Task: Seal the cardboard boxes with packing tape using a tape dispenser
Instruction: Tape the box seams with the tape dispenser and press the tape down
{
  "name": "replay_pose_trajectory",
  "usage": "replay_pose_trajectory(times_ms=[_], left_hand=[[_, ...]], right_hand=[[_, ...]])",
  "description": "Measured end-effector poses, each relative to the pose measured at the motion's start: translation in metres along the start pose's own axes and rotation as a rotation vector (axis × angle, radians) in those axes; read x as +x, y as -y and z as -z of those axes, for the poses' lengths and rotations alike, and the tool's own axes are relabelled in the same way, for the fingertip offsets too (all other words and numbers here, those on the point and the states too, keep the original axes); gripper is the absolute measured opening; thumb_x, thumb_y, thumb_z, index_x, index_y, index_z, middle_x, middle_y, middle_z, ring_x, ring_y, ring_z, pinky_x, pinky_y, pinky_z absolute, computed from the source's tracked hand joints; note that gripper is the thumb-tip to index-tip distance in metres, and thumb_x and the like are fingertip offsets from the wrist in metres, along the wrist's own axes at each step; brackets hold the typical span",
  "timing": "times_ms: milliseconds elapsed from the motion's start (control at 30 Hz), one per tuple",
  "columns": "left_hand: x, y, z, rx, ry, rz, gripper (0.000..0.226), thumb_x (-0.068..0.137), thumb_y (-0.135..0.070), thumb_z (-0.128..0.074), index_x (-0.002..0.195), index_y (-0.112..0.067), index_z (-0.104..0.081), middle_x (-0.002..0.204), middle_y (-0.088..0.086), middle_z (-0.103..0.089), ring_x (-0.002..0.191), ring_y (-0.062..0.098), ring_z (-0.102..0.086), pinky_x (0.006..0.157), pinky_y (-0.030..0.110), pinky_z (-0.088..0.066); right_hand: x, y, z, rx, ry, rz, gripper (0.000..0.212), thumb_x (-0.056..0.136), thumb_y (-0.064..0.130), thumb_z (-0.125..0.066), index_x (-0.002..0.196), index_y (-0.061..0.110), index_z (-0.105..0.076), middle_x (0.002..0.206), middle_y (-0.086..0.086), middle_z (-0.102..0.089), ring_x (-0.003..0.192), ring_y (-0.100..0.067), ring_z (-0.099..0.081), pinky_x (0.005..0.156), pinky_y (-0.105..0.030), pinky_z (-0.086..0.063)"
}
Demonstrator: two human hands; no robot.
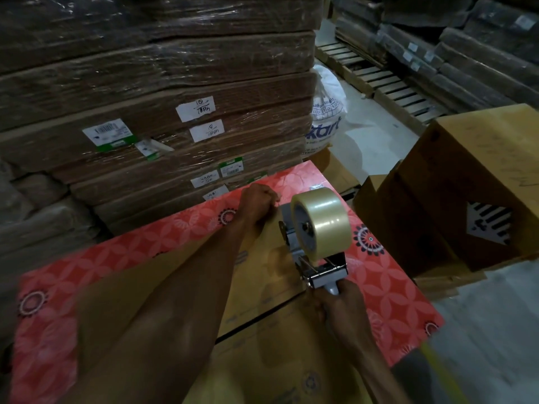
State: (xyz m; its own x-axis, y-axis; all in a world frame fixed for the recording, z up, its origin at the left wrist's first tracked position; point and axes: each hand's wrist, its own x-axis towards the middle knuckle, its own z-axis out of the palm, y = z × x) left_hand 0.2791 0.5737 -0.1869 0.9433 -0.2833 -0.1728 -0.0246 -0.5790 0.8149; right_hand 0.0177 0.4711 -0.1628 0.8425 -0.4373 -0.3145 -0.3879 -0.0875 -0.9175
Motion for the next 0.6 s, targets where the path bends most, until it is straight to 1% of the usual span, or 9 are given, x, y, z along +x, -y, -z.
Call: replay_pose_trajectory(times_ms=[67,133,200,267,333,400,467,533,600], left_hand=[[0.005,0.004,-0.001,-0.004,0.014,0.017,0.016,0.091,0.003,-0.061,0.094,0.007,-0.076,0.09,0.01,-0.07,0.076,0.015,-0.06,0.052,0.004,-0.036],[0.009,0.008,-0.004,-0.014,0.024,0.061,0.014,0.091,0.002,-0.062,0.089,0.006,-0.075,0.088,0.015,-0.072,0.067,0.008,-0.06,0.052,0.006,-0.038],[0.007,0.006,-0.006,-0.069,0.021,0.138,0.017,0.092,-0.001,-0.061,0.08,-0.005,-0.072,0.079,0.012,-0.07,0.061,0.008,-0.06,0.06,0.02,-0.05],[0.01,0.009,-0.008,-0.043,0.061,0.176,0.016,0.095,-0.005,-0.057,0.09,-0.011,-0.072,0.095,0.014,-0.072,0.083,0.022,-0.066,0.077,0.031,-0.054],[0.016,0.018,-0.008,0.024,0.087,0.216,0.017,0.095,-0.011,-0.057,0.101,-0.009,-0.072,0.111,0.013,-0.071,0.098,0.026,-0.064,0.085,0.033,-0.052],[0.028,0.028,-0.012,0.071,0.084,0.267,0.018,0.086,-0.018,-0.067,0.096,-0.003,-0.071,0.104,0.017,-0.072,0.089,0.028,-0.067,0.082,0.039,-0.057],[0.032,0.033,-0.011,0.016,0.125,0.281,0.025,0.075,-0.023,-0.074,0.091,-0.004,-0.07,0.101,0.021,-0.072,0.081,0.029,-0.069,0.083,0.045,-0.059],[0.031,0.034,-0.008,0.017,0.155,0.278,0.021,0.076,-0.025,-0.077,0.086,-0.009,-0.068,0.102,0.018,-0.072,0.087,0.03,-0.069,0.089,0.046,-0.058],[0.024,0.032,-0.005,0.093,0.12,0.284,0.02,0.081,-0.025,-0.077,0.09,-0.009,-0.069,0.103,0.015,-0.071,0.097,0.031,-0.068,0.094,0.046,-0.056]], right_hand=[[0.001,0.0,0.0,0.008,0.005,-0.007,0.023,0.066,0.027,-0.061,0.044,0.029,-0.056,0.046,0.008,-0.053,0.046,-0.011,-0.047,0.055,-0.033,-0.034],[0.003,-0.001,-0.001,0.0,0.004,-0.01,0.025,0.067,0.026,-0.061,0.043,0.026,-0.053,0.045,0.007,-0.051,0.046,-0.013,-0.045,0.054,-0.033,-0.033],[0.004,-0.004,-0.002,-0.009,-0.003,-0.014,0.023,0.065,0.034,-0.062,0.048,0.022,-0.053,0.047,0.004,-0.052,0.049,-0.016,-0.047,0.054,-0.036,-0.034],[0.005,-0.006,-0.002,-0.004,-0.006,-0.02,0.027,0.062,0.042,-0.062,0.054,0.018,-0.056,0.051,0.002,-0.055,0.051,-0.017,-0.05,0.055,-0.038,-0.036],[0.004,-0.005,-0.003,0.006,0.006,-0.021,0.022,0.066,0.039,-0.062,0.054,0.02,-0.059,0.051,0.003,-0.056,0.051,-0.015,-0.052,0.056,-0.037,-0.036],[0.003,-0.003,-0.004,0.026,0.025,-0.027,0.02,0.07,0.032,-0.061,0.051,0.025,-0.06,0.051,0.004,-0.056,0.05,-0.013,-0.052,0.057,-0.036,-0.036],[0.004,-0.004,-0.004,0.035,0.03,-0.041,0.019,0.07,0.03,-0.06,0.052,0.025,-0.06,0.051,0.003,-0.056,0.051,-0.015,-0.052,0.057,-0.037,-0.036],[0.004,-0.004,-0.005,0.047,0.02,-0.062,0.017,0.067,0.031,-0.063,0.052,0.023,-0.06,0.051,0.001,-0.056,0.051,-0.017,-0.052,0.057,-0.039,-0.036],[0.005,-0.005,-0.005,0.058,0.027,-0.075,0.02,0.072,0.027,-0.065,0.052,0.023,-0.06,0.051,0.002,-0.056,0.051,-0.017,-0.051,0.057,-0.038,-0.036]])
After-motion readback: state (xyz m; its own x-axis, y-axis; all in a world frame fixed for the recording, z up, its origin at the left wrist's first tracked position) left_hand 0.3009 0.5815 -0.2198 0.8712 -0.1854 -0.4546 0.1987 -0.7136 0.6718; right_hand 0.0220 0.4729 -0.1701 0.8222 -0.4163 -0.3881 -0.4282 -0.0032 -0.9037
